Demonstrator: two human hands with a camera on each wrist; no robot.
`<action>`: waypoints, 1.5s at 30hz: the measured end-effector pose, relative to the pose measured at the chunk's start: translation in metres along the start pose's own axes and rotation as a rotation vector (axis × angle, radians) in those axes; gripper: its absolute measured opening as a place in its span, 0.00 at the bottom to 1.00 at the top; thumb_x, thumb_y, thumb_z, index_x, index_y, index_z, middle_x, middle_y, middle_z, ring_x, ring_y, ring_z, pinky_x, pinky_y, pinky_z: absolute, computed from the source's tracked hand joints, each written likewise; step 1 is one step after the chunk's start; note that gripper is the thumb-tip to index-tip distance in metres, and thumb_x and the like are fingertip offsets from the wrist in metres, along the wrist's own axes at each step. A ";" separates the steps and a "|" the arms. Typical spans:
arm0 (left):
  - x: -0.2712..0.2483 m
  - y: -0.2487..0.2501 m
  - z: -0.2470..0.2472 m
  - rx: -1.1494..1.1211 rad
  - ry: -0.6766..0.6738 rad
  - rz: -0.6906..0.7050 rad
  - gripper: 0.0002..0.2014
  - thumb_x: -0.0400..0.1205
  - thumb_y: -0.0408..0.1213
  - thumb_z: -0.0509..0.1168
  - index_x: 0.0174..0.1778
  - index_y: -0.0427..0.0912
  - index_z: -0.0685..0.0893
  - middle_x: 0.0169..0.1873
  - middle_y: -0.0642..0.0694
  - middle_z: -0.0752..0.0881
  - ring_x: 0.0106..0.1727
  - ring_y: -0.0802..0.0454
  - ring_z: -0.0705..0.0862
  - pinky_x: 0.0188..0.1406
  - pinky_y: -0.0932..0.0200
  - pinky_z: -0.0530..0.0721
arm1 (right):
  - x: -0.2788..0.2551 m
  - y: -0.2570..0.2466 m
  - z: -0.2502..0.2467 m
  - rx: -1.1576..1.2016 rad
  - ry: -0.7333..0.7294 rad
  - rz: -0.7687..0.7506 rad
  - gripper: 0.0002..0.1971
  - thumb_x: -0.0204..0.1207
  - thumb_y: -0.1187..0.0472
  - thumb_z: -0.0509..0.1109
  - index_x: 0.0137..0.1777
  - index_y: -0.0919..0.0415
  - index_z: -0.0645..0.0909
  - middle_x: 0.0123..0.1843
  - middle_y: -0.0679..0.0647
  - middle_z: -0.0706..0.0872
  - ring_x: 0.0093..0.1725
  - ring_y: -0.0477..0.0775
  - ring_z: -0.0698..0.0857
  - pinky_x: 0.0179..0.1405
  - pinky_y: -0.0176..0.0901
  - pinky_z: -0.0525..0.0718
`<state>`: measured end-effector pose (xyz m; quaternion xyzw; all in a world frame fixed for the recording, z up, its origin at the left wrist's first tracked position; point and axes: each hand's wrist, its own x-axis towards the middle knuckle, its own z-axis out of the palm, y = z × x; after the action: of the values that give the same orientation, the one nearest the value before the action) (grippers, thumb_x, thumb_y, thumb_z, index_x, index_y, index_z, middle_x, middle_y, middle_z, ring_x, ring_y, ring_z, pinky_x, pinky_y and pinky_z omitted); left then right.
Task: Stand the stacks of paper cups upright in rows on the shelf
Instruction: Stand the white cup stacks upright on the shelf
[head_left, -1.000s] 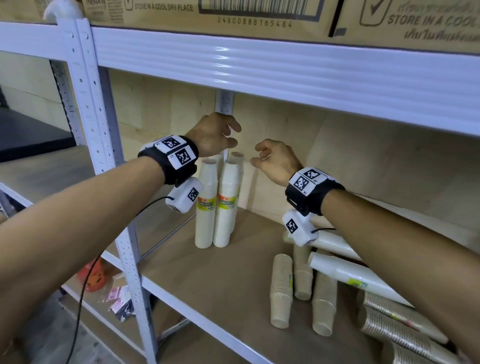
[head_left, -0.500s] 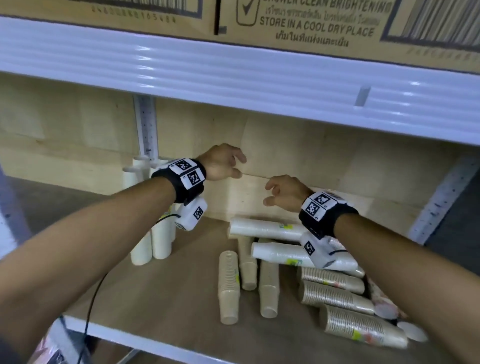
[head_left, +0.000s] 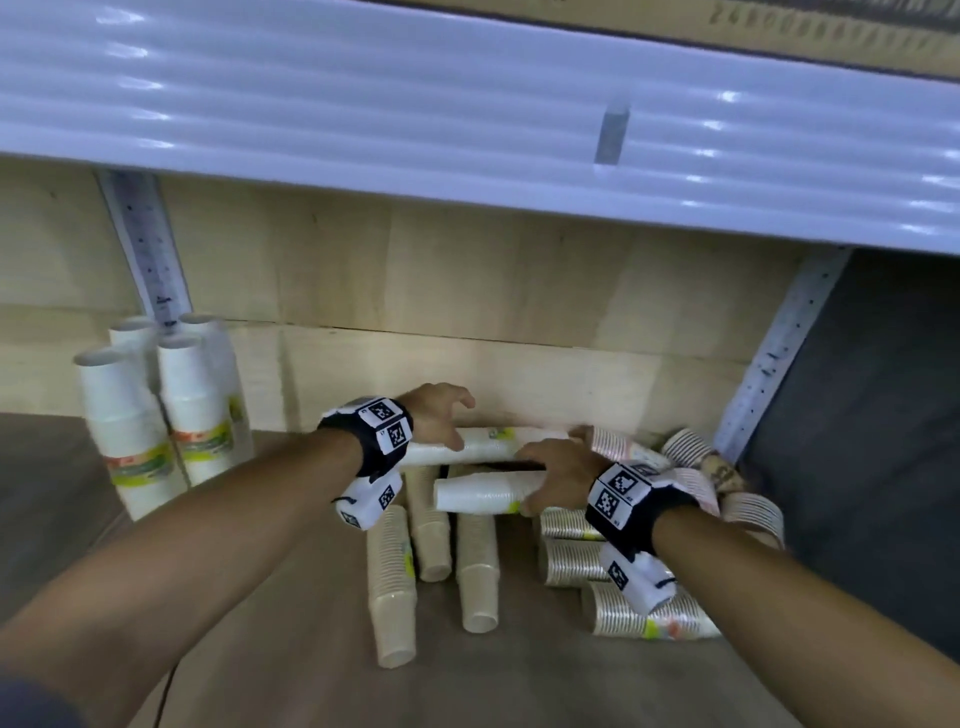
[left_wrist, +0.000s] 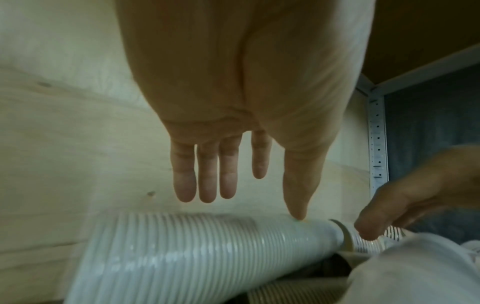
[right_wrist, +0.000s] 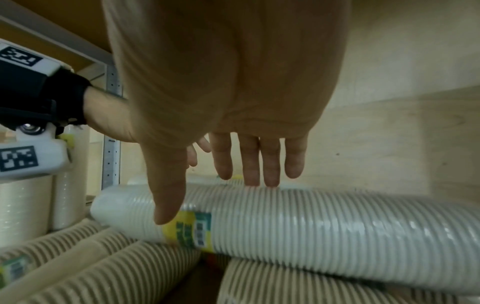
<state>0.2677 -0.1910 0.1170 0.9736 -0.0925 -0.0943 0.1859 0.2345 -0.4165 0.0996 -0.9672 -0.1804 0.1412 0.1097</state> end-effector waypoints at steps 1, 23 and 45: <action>0.003 -0.001 0.004 0.019 -0.010 -0.003 0.34 0.77 0.42 0.75 0.78 0.51 0.70 0.71 0.45 0.77 0.67 0.47 0.78 0.67 0.53 0.77 | 0.001 0.002 0.004 -0.010 0.001 -0.005 0.43 0.67 0.49 0.81 0.82 0.51 0.67 0.78 0.50 0.72 0.76 0.54 0.72 0.74 0.46 0.69; 0.010 -0.026 0.013 0.024 0.007 0.004 0.30 0.77 0.38 0.73 0.75 0.50 0.72 0.66 0.51 0.78 0.65 0.48 0.78 0.67 0.52 0.75 | 0.010 0.011 -0.002 0.003 0.067 -0.124 0.35 0.66 0.55 0.79 0.75 0.46 0.73 0.63 0.45 0.82 0.64 0.50 0.81 0.62 0.45 0.76; -0.148 -0.059 -0.070 -0.539 0.505 -0.181 0.35 0.72 0.28 0.76 0.71 0.43 0.64 0.59 0.41 0.82 0.59 0.42 0.83 0.54 0.38 0.87 | -0.003 -0.139 -0.062 0.437 0.474 -0.383 0.22 0.70 0.48 0.77 0.58 0.57 0.75 0.49 0.48 0.84 0.47 0.50 0.83 0.38 0.41 0.75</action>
<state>0.1486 -0.0815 0.1807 0.8866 0.0708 0.1118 0.4431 0.2068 -0.3008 0.1949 -0.8756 -0.2933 -0.0747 0.3765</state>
